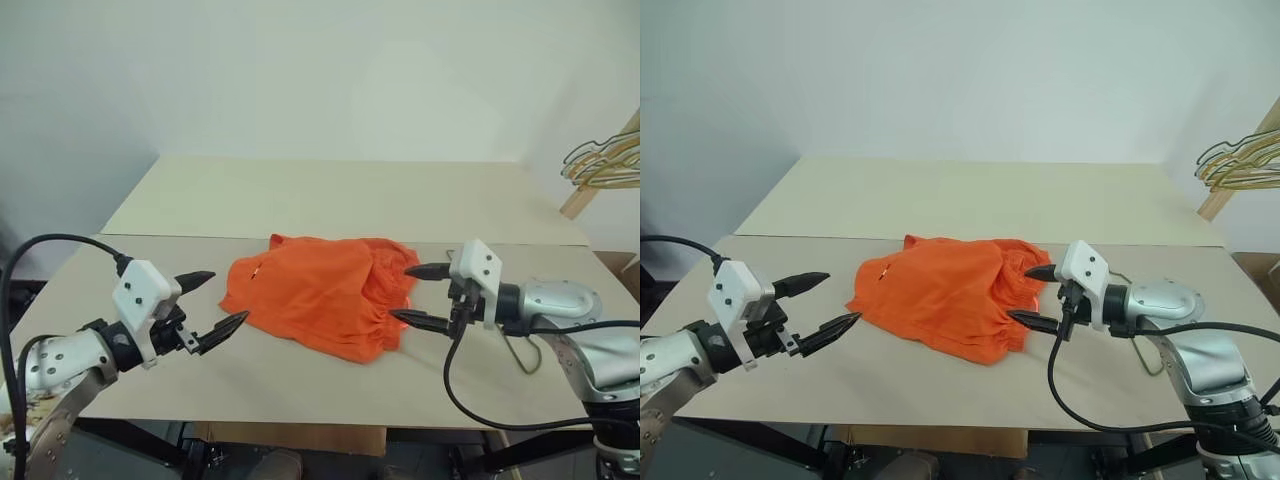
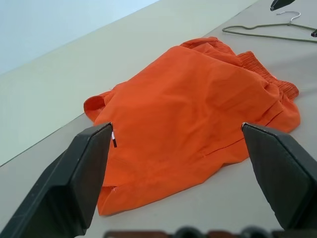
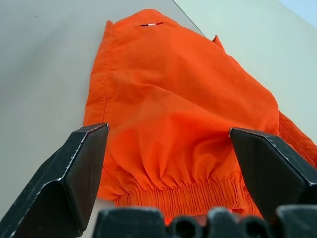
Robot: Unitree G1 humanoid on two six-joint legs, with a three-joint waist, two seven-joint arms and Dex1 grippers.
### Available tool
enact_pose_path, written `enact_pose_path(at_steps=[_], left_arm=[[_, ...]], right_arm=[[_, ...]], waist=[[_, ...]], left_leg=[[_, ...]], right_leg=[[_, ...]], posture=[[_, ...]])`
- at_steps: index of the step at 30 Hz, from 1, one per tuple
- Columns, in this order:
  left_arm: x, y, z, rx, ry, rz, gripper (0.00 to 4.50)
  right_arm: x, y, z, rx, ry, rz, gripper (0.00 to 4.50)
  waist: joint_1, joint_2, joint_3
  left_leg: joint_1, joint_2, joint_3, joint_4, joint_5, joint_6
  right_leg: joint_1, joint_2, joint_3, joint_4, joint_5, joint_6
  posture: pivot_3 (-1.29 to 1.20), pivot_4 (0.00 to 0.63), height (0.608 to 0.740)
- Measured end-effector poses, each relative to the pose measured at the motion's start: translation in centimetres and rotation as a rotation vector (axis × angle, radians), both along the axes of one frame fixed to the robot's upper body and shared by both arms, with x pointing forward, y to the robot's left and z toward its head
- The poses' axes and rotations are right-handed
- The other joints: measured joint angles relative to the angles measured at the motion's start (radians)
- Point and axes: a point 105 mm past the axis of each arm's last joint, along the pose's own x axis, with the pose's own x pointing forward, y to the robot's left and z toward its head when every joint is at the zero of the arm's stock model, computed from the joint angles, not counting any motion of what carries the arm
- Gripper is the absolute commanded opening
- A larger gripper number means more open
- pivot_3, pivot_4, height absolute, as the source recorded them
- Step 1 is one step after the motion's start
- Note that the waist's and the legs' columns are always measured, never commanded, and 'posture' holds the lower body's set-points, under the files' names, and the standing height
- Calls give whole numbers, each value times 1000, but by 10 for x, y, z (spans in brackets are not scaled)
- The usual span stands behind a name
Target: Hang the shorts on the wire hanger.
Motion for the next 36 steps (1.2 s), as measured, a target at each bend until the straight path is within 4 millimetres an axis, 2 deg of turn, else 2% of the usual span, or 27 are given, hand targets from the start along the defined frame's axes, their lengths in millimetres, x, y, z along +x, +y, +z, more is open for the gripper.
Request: enact_pose_path(at_steps=[10, 15, 21, 26, 29, 33, 36], left_arm=[[-1, 1, -2, 21, 17, -23, 4500], [-3, 2, -7, 105, 41, -60, 4500], [-2, 12, -24, 319, 111, -217, 4500], [0, 39, -58, 599, 188, -319, 4500], [18, 45, -71, 680, 149, -308, 4500], [61, 44, -77, 770, 6, -243, 4500], [80, 41, -85, 843, -45, -259, 4500]], right_arm=[[-3, 0, -2, 0, 1, -2, 4485], [-4, 0, -3, 0, 2, -9, 4485], [-14, 1, -1, -68, -22, 11, 4485], [-32, -2, -5, -91, 10, 8, 4485], [-37, -3, -3, -91, 3, -11, 4485], [-41, -3, -2, -93, -2, -33, 4485], [-43, -1, 0, -85, -9, -31, 4485]], waist=[[-1, 0, 0], [-4, 0, 0], [-25, 1, 2], [-65, 3, 4], [-90, 2, 5], [-113, 2, 5], [-130, 1, 4]], left_leg=[[0, 0, 0, 0, 0, 0], [0, -1, 0, 0, 0, 0], [0, -1, 0, 0, 0, 0], [-1, 0, 0, -1, 0, 0], [0, 1, 0, -1, 0, 0], [0, 0, -1, -1, 0, 0], [0, 0, 0, -1, 0, 0]], right_leg=[[0, 0, 0, 0, 0, 0], [0, 0, 0, 0, 0, 0], [1, 0, -3, -1, -1, -1], [1, 0, -3, -1, -2, -2], [1, 1, -3, 0, -2, -2], [1, 1, -4, 0, -1, -2], [0, 0, -3, 0, -1, -3]], posture=[[287, 19, 740], [263, 21, 740], [151, 38, 740], [94, 35, 740], [78, 34, 740], [57, 29, 740], [34, 20, 740]])
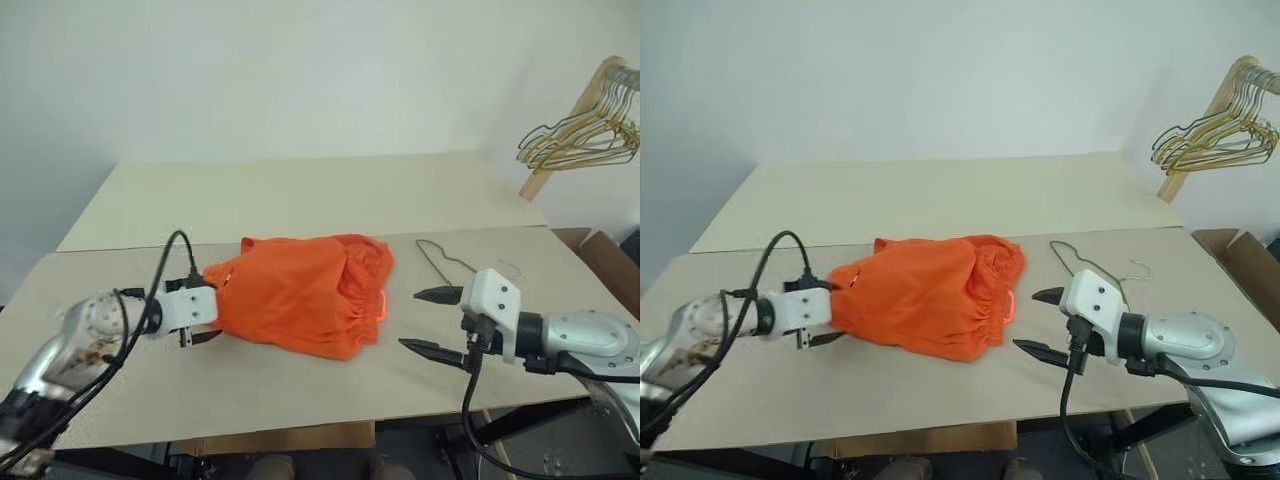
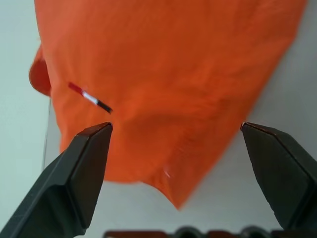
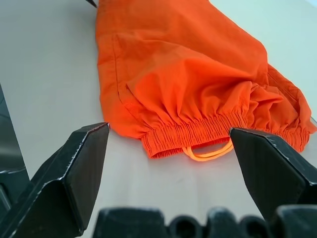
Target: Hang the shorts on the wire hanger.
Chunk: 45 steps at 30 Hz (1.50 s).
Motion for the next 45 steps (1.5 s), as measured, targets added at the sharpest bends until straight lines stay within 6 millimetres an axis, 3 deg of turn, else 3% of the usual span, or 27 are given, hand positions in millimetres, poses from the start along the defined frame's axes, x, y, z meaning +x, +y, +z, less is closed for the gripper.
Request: enact_pose_path(at_steps=[5, 14, 24, 30, 36, 45], left_arm=[[19, -6, -7, 112, 0, -102, 4500], [9, 12, -5, 204, 106, -204, 4500], [-18, 17, 3, 132, 295, -297, 4500], [-10, 31, -6, 286, 220, -271, 4500], [7, 28, -4, 351, 136, -276, 4500], [4, 14, -12, 276, 188, -312, 1630]], right_arm=[[-1, 2, 2, 6, -7, -5, 4485], [-4, 8, 5, 9, -25, -2, 4485], [-9, 8, 1, 28, 2, -14, 4485], [-9, 8, 1, 34, 3, -17, 4485], [-8, 9, 2, 34, -3, -15, 4485], [-7, 10, 4, 30, -14, -11, 4500]], waist=[[-23, -1, -1], [-66, -1, -2], [-67, -1, -2], [-64, -2, -3], [-61, -2, -6], [-65, -2, -8]], left_leg=[[0, 0, 0, 0, 0, 0], [0, 4, 2, 0, 0, 1], [0, 6, 3, 1, -1, 1], [0, 6, 4, 2, -1, 1], [0, 5, 4, 2, -1, 1], [0, 5, 4, 3, -1, 2]], right_leg=[[0, -1, 1, 0, 0, 0], [-1, 1, 1, 1, 0, 0], [-1, 1, 1, 1, 0, 0], [0, 2, 1, 2, 0, 0], [0, 1, 2, 2, 0, 0], [0, 1, 2, 2, 0, 0]], posture=[[9, 11, 740], [-11, 8, 740], [-11, 1, 740], [-10, 0, 740], [-16, 0, 740], [-30, 0, 740]])
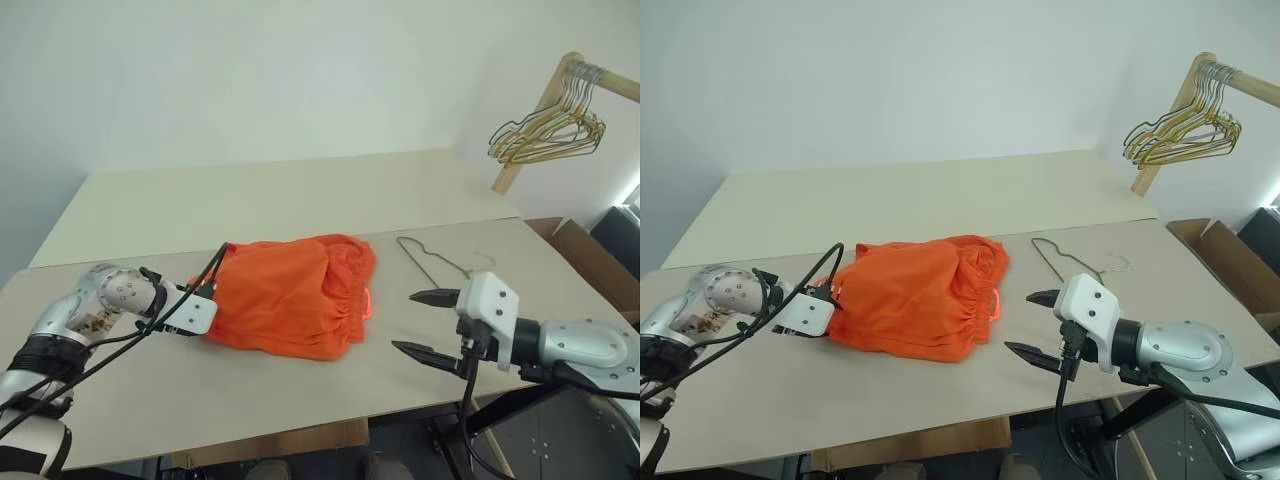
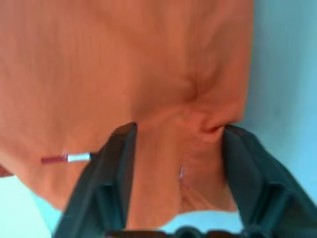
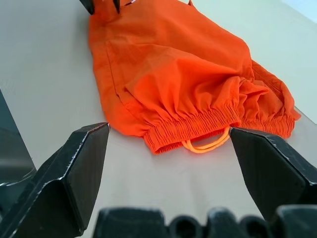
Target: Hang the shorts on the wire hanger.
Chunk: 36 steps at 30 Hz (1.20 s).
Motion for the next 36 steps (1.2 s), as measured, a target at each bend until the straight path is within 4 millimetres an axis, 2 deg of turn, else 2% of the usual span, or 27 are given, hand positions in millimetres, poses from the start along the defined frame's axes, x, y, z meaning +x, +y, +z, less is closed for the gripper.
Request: enact_pose_path(at_steps=[5, 8, 13, 19, 22, 26, 31, 36], left_arm=[[-1, -1, 0, -24, 12, 2, 65], [-1, 3, -1, -23, 23, 15, 27], [0, 1, 3, -66, 15, 28, 27], [6, -18, 38, -245, -59, 37, 27], [3, -19, 41, -269, -62, 45, 27], [-2, -18, 35, -274, -38, 65, 0], [-4, -15, 37, -287, -43, 77, 0], [-6, -11, 37, -286, -39, 87, 0]], right_arm=[[3, 9, -4, -61, -21, 38, 4500], [10, 20, -23, -211, -45, 89, 4500], [24, 33, -52, -365, -85, 144, 4500], [42, 58, -81, -490, -214, 222, 4500], [47, 65, -90, -542, -281, 263, 4500], [54, 74, -92, -592, -390, 319, 3651], [61, 75, -101, -623, -445, 341, 1959], [68, 75, -106, -645, -471, 327, 567]], waist=[[-5, 0, 0], [-9, 0, 0], [-14, 0, 0], [-21, 0, 0], [-23, 0, 0], [-25, 0, 0], [-23, 0, 0], [-23, 0, 0]], left_leg=[[0, 0, 1, 0, 0, 0], [0, 0, 2, 1, 0, 0], [0, 0, 2, 1, 0, 0], [-1, -3, 1, 2, 0, 0], [0, -4, 1, 2, 0, -1], [2, -4, 0, 2, 1, -1], [2, -4, -1, 1, 1, -1], [2, -5, -2, 1, 1, -2]], right_leg=[[-1, 0, 0, 0, 0, 0], [-1, 1, 0, 1, 0, 0], [-2, 0, 0, 0, 0, 0], [-2, 0, 0, 1, 0, 0], [-3, 0, 0, 2, 0, 0], [-2, 1, 0, 3, 0, 0], [-2, 1, 0, 5, 0, -1], [-2, 0, 0, 5, 0, -1]], posture=[[-30, 5, 740], [-25, 11, 740], [-14, 18, 740], [12, 28, 740], [26, 32, 740], [42, 37, 740], [46, 39, 740], [42, 34, 740]])
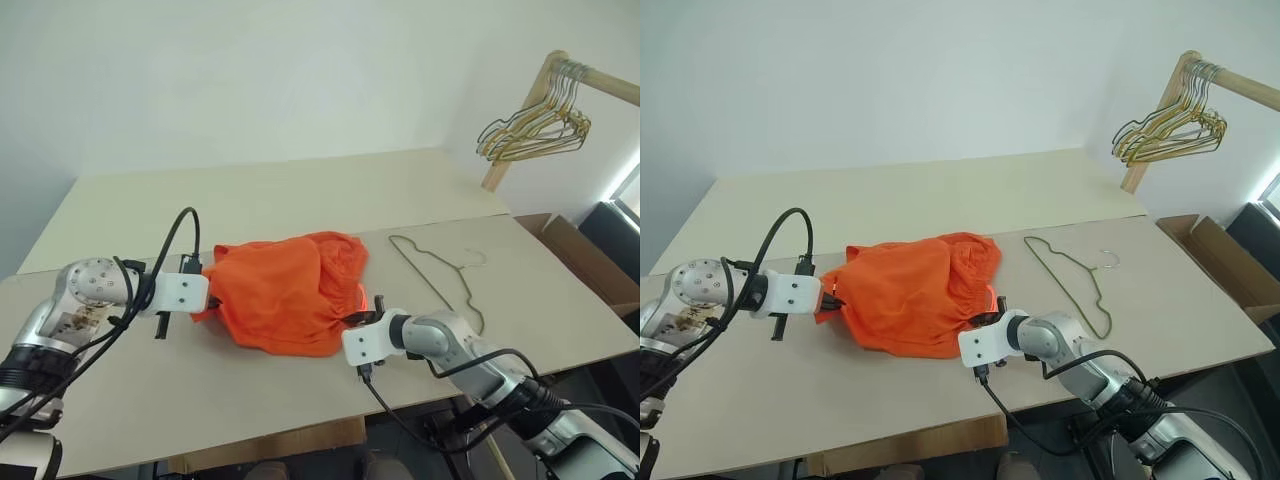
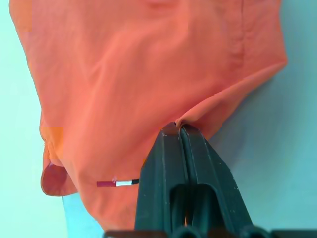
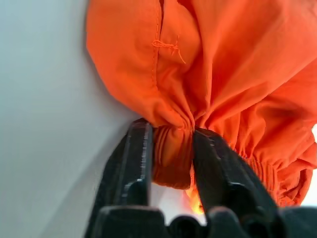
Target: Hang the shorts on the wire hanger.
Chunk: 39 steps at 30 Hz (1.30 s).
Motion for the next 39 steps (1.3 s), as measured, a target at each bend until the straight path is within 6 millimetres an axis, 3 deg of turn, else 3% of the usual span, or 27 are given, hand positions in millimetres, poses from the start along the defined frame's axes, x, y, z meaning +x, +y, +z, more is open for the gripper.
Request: enact_pose_path(at_steps=[2, 5, 8, 10, 15, 18, 21, 25, 29, 30, 32, 33, 35, 37, 39], left_arm=[[0, 0, 0, 1, 0, 0, 0], [-4, 6, -4, 15, 20, 8, 0], [-16, 11, -13, 39, 72, 6, 0], [-30, 15, -18, 42, 127, -6, 0], [-68, 20, -16, 49, 246, -63, 0], [-82, 14, -12, 35, 267, -87, 0], [-75, 3, -6, -41, 208, -65, 0], [-32, -23, 16, -212, -16, 2, 0], [57, -41, 80, -455, -370, 223, 0], [80, -45, 109, -513, -495, 280, 0], [119, -43, 162, -604, -737, 418, 0], [126, -42, 174, -619, -796, 453, 0], [146, -39, 217, -654, -1036, 606, 0], [144, -46, 260, -679, -1261, 648, 0], [127, -46, 310, -767, -1482, 691, 0]], right_arm=[[3, -1, 0, 1, -10, -12, 39], [8, -9, 2, 1, -16, -49, 39], [8, -30, 6, 0, -17, -100, 39], [1, -45, 13, 11, -15, -104, 39], [-27, -51, 58, 144, 3, -5, 39], [-47, -61, 66, 130, 92, 66, 39], [-47, -62, 72, 170, 130, 73, 39], [-7, -55, 93, 274, 13, -22, 39], [79, -45, 151, 492, -261, -301, 39], [99, -43, 177, 545, -375, -368, 39], [133, -52, 224, 614, -602, -504, 39], [140, -56, 234, 628, -652, -540, 39], [160, -69, 271, 688, -826, -657, 39], [158, -65, 309, 778, -981, -654, 39], [143, -59, 353, 905, -1141, -596, 39]], waist=[[0, 0, 0], [0, 0, 0], [2, 1, 1], [0, 1, 1], [-4, 2, 2], [1, 2, 2], [5, 2, 2], [4, 2, 1], [3, -1, 0], [2, -2, -1], [-4, -3, -4], [-8, -4, -5], [-17, -5, -5], [-32, -5, -5], [-45, -5, -5]], left_leg=[[0, 0, 0, 0, 0, 0], [-1, 0, 0, -1, 0, 0], [-2, -1, 0, -1, 0, 0], [-3, 0, 0, -1, 0, 1], [-1, 5, 2, -2, -1, 2], [1, 7, 3, -2, -1, 2], [5, 8, 4, -1, -1, 2], [15, 9, 4, -3, -1, 2], [13, 1, 0, -3, 4, -7], [11, 0, -2, -4, 9, -15], [-4, -4, -2, -3, 9, -16], [-8, -5, -1, -3, 10, -16], [-23, -11, -1, -2, 11, -15], [-34, -14, -2, -2, 11, -15], [-38, -17, -4, -6, 11, -15]], right_leg=[[0, 0, 0, 0, 0, 0], [-1, 0, 0, 0, 0, 0], [-2, -1, 0, -1, 0, 0], [-2, -1, 0, -2, 0, 0], [0, 0, 1, -3, 0, 0], [3, 0, 0, -3, 0, 0], [8, 1, -1, -3, 0, 0], [19, 3, -1, -5, 0, -1], [14, 1, -1, -5, 4, -3], [10, 0, -2, -4, 4, -3], [-8, -3, -1, 5, 4, -3], [-15, -4, -1, 7, 4, -3], [-33, -11, -2, 12, 5, -3], [-45, -15, -1, 14, 5, -3], [-54, -16, -1, 14, 5, -3]], posture=[[37, 31, 740], [34, 31, 740], [28, 32, 740], [17, 26, 740], [-2, 25, 740], [-1, 20, 740], [2, 9, 740], [-3, 0, 740], [-5, 0, 740], [-6, 0, 740], [1, 0, 740], [5, 0, 740], [9, 0, 740], [9, 0, 740], [5, 0, 740]])
